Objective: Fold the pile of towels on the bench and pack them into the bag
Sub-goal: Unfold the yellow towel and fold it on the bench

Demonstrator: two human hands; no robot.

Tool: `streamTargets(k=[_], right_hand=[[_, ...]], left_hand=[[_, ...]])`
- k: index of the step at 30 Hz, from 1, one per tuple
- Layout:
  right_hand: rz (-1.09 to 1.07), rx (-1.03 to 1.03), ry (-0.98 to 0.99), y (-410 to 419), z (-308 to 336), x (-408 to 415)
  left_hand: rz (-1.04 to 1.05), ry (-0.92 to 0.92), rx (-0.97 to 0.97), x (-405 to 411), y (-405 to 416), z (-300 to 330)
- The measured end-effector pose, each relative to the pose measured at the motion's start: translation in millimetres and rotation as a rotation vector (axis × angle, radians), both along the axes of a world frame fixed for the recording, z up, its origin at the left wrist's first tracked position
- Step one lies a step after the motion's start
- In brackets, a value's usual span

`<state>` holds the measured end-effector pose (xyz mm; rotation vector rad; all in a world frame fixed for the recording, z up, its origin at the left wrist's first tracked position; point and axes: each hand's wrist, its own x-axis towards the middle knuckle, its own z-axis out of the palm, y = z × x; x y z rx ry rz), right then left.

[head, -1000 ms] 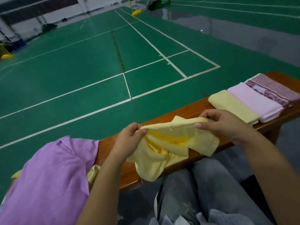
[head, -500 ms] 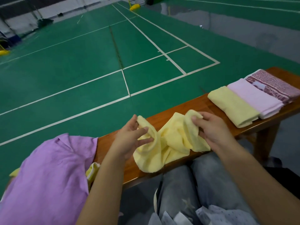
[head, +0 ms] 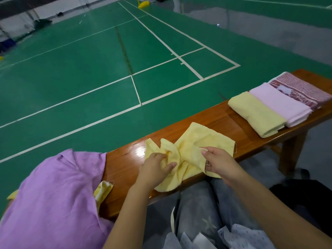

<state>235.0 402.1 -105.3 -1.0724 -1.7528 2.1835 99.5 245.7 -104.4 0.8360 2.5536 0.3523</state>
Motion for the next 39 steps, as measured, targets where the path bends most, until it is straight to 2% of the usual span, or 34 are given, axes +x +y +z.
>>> streamTargets(k=[2, 5, 8, 12, 17, 22, 24, 26, 29, 30, 32, 35, 39], right_hand=[[0.014, 0.005, -0.005, -1.5, -1.7, -0.8], [0.014, 0.008, -0.007, -2.1, -2.6, -0.4], [-0.001, 0.007, -0.007, 0.0, -3.8, 2.2], [-0.028, -0.003, -0.007, 1.4, -5.3, 3.8], [-0.049, -0.004, 0.035, -3.3, -1.7, 0.5], [-0.08, 0.054, 0.118, -6.3, 12.6, 0.2], [-0.09, 0.079, 0.158, -6.0, 18.1, 1.1], [-0.095, 0.098, 0.175, -5.2, 21.5, 1.5], [-0.098, 0.114, 0.161, -2.9, 17.6, 0.8], [-0.101, 0.109, 0.15, -2.2, 14.1, 1.1], [-0.103, 0.102, 0.123, -0.3, 5.2, 3.6], [-0.125, 0.097, 0.07, 4.5, -11.3, 8.2], [-0.176, 0.077, 0.029, 10.6, -23.3, 8.5]], left_hand=[[-0.019, 0.045, -0.026, 4.6, -2.3, -0.3], [0.027, -0.094, -0.057, 7.4, -12.5, -0.3], [0.105, -0.191, -0.007, 2.8, -27.9, 7.0], [0.074, 0.042, -0.027, -14.5, -52.3, 19.9], [0.168, 0.204, 0.225, -25.0, -57.9, 50.3], [0.265, 0.274, 0.522, -18.1, -28.3, 92.2], [0.32, 0.224, 0.626, -17.3, -12.1, 100.5], [0.415, 0.061, 0.725, -18.2, 6.2, 98.7], [0.58, -0.44, 0.847, -18.1, 31.2, 80.5], [0.595, -0.544, 0.834, -18.1, 36.8, 71.1], [0.535, -0.518, 0.638, -17.0, 40.4, 48.5], [0.321, -0.375, 0.362, 2.2, 35.1, 19.9], [-0.013, -0.007, 0.241, 36.6, 35.7, -8.5]])
